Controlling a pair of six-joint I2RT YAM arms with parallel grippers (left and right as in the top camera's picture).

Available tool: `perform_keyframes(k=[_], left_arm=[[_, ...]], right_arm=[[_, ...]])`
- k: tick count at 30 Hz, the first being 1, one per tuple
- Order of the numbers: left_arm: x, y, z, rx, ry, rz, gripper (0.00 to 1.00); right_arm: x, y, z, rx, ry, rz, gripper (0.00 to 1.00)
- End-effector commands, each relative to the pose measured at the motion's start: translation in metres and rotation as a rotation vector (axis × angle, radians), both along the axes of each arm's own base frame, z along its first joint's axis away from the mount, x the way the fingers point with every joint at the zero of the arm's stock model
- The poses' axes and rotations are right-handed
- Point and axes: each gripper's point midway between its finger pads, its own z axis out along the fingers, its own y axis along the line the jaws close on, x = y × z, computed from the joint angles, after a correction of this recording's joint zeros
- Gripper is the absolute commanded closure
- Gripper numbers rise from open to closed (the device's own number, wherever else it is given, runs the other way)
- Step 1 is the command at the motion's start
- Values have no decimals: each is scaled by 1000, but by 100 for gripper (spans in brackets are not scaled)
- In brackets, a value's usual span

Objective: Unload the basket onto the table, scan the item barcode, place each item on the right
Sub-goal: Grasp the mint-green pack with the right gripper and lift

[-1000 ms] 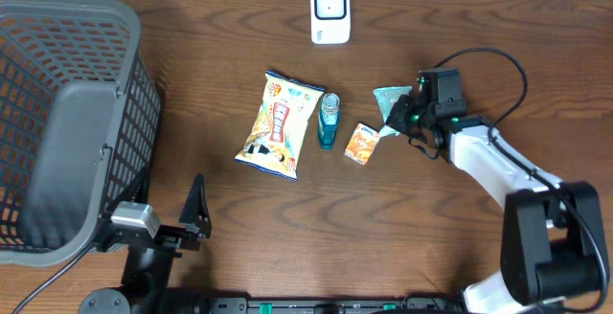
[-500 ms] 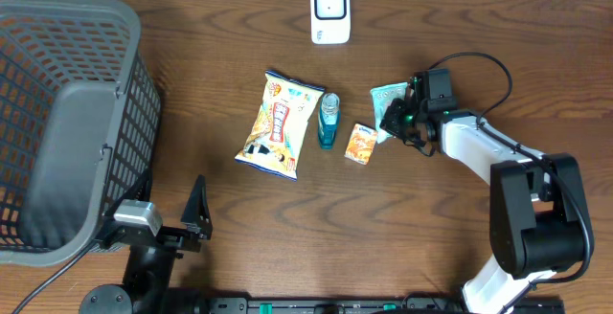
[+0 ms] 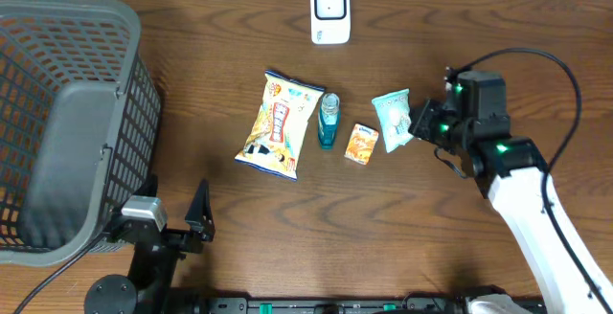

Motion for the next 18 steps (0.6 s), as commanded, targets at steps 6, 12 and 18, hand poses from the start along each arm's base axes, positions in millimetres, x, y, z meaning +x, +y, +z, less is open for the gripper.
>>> perform_keyframes(k=[6,12,18], left_arm=[[20,-11,-29,-13,-13,-63,20],[21,-21,-58,-20,70,-126,20],[20,-21,-68,-22,110,-126,20]], right_arm=[[-23,-18,-12,-135,83,-135,64],[-27,-9,-13,-160,83,-79,51],[-28,-14,-18,-271,74,-39,38]])
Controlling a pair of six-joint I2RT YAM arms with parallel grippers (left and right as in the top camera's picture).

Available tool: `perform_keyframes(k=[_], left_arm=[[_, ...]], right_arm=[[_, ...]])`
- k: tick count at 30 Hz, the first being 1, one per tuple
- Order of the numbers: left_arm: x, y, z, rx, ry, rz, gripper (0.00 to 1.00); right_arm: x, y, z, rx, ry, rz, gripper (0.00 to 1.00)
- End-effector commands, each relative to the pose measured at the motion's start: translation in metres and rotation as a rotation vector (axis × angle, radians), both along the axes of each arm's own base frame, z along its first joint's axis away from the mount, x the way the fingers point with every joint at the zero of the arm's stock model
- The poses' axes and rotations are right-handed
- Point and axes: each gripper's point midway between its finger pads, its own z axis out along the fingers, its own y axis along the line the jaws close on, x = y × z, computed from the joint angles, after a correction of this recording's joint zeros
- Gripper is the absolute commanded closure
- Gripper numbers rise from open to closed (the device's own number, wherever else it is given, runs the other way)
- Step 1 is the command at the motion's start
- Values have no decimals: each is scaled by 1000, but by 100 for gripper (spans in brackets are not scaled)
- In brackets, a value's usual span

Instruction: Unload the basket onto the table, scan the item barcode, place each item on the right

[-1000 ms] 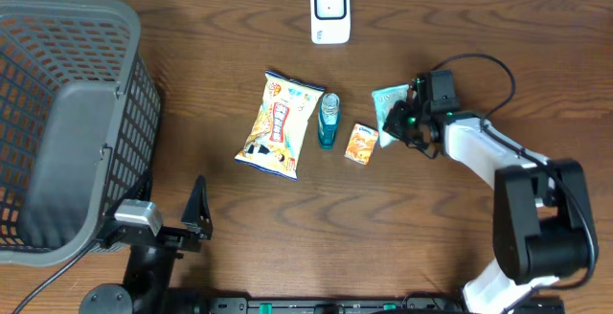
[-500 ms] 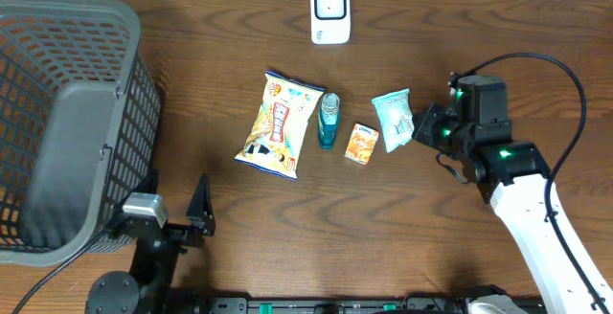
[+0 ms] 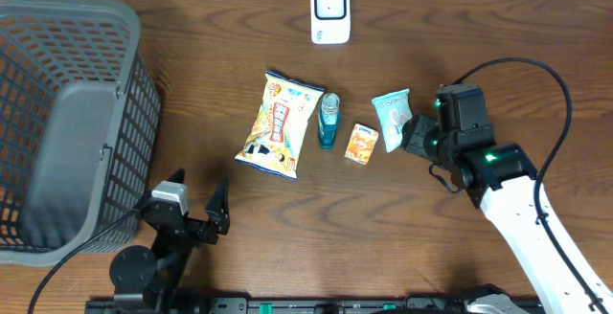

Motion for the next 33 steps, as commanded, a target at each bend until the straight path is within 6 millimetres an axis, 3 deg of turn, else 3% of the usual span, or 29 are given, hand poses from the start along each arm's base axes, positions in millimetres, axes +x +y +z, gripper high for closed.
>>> perform_keyframes(k=[1,5,17,28,33], left_arm=[[-2,-3,0,-11,6,-17,20],[-3,-3,-5,-12,27,-17,20],[-9,-3,-31,-12,138,-16,20],[-20,-3,-59,-12,266,-15,20],[-20,-3,-60,-12,271,-15,20]], right_arm=[[2,-8,-2,-95,-12,6,34],[3,-10,-9,-112,9,1,29],[15,-11,-58,-164,119,-7,23],[30,-12,-43,-212,55,36,19],[47,-14,-30,-267,-23,72,13]])
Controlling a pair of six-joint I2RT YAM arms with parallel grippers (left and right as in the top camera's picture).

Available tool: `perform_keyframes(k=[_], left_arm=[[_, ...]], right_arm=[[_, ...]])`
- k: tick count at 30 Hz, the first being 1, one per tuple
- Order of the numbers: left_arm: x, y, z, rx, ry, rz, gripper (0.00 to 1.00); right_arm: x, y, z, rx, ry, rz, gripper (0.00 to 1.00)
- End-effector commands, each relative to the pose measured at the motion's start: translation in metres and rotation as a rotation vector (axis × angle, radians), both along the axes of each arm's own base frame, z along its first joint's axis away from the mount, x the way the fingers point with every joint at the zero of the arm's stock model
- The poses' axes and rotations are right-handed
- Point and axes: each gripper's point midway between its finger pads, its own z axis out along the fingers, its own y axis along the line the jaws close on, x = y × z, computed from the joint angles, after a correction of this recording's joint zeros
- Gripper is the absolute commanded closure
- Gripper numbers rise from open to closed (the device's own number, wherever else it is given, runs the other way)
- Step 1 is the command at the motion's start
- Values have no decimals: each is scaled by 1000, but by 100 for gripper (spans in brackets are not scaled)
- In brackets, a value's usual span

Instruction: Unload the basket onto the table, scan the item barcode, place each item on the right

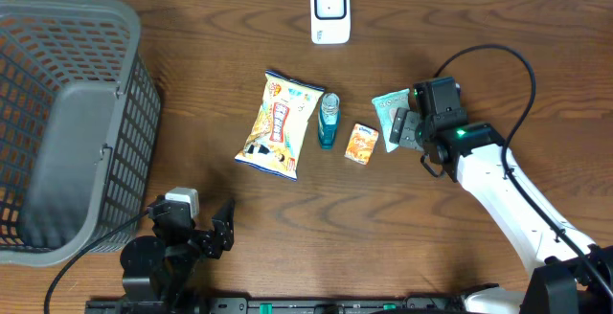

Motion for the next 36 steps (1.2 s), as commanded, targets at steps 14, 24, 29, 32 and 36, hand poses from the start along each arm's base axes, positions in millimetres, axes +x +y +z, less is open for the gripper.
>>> perform_keyframes(k=[14,24,29,32,36], left_arm=[[-1,-2,2,-14,-4,-10,20],[-1,-2,2,-14,-4,-10,20],[-1,-2,2,-14,-3,-10,20],[-1,-2,2,-14,-3,-10,20],[-3,-2,-2,-14,14,-9,20]], right_arm=[[56,22,-34,190,-46,218,21],[58,-7,-61,336,12,204,36],[51,10,-72,432,54,248,41],[49,9,-83,425,75,257,41],[48,10,-100,434,103,252,46]])
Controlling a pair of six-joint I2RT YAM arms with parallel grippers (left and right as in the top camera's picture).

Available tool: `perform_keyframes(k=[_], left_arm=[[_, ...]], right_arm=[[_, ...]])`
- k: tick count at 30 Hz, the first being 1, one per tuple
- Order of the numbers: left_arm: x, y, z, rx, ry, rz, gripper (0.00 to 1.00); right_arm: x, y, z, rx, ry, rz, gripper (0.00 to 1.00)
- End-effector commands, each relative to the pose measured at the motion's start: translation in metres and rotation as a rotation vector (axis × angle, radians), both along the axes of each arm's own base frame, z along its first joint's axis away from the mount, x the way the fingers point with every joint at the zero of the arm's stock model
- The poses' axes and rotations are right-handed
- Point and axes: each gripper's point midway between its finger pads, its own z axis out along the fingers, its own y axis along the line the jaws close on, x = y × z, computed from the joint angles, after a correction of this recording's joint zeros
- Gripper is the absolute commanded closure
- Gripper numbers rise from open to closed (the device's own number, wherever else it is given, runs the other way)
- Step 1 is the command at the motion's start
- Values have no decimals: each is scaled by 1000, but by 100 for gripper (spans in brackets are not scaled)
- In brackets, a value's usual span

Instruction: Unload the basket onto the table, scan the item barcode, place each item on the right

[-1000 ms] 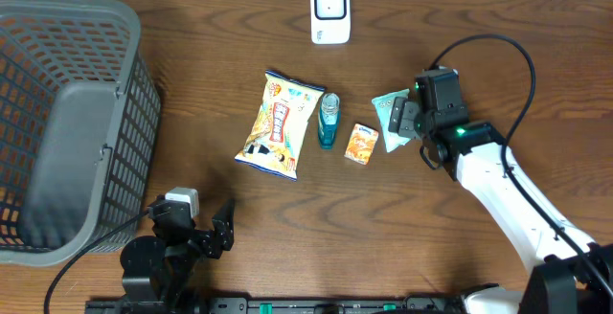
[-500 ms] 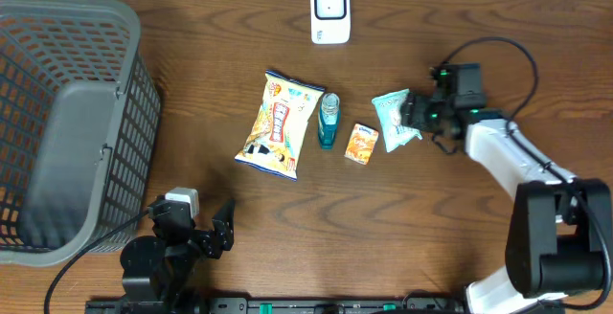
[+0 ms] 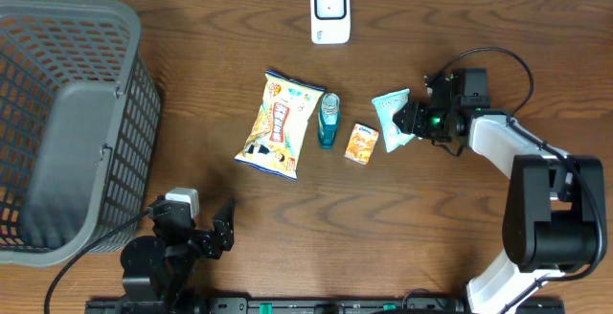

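Observation:
The white barcode scanner (image 3: pixel 329 11) stands at the table's far edge. On the table lie a yellow chip bag (image 3: pixel 280 124), a small blue bottle (image 3: pixel 329 121), an orange packet (image 3: pixel 362 144) and a teal packet (image 3: pixel 391 116). My right gripper (image 3: pixel 414 123) is low at the teal packet's right edge, its dark fingers touching or overlapping it. The overhead view does not show whether they have closed on it. My left gripper (image 3: pixel 219 236) rests at the near left edge, open and holding nothing.
A large grey mesh basket (image 3: pixel 67 123) fills the left side of the table. The right arm's cable (image 3: pixel 508 60) loops above its wrist. The bottle and orange packet lie close to the left of the teal packet.
My right arm has turned, so that its forearm now lies along the table from the right. Its gripper sits at the teal packet's right edge rather than over it. The left arm is unchanged.
My right gripper first stood just right of the teal packet, then closer, then over its right half, and is now low at its right edge. My left gripper drew back from beside the basket toward the near edge and stayed there. None of the items has moved.

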Motion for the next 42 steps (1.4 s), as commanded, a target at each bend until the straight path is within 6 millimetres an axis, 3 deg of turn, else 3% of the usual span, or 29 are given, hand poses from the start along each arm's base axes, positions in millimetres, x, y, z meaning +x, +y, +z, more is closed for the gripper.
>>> perform_keyframes(k=[1,4,7,13,17,20,22,27,33,42], left_arm=[[-3,-2,-3,-14,18,-10,20],[-8,-2,-11,-14,59,-9,20],[-14,-2,-23,-14,115,-9,20],[-28,-2,-42,-14,212,-8,20],[-32,-2,-47,-14,243,-8,20],[-33,-2,-48,-14,246,-8,20],[-33,-2,-48,-14,246,-8,20],[-33,-2,-48,-14,246,-8,19],[-33,-2,-48,-14,246,-8,20],[-33,-2,-48,-14,246,-8,20]], right_arm=[[-5,4,-21,26,45,25,51],[-5,13,-31,82,56,50,70],[-7,17,-37,110,73,52,98],[-14,9,-27,194,203,-141,99],[-35,9,8,409,413,-345,99],[-62,10,39,607,693,-577,98],[-72,8,55,677,761,-616,99],[-106,10,76,768,1020,-749,99],[-141,18,84,749,1227,-807,98],[-170,28,105,762,1372,-769,98]])
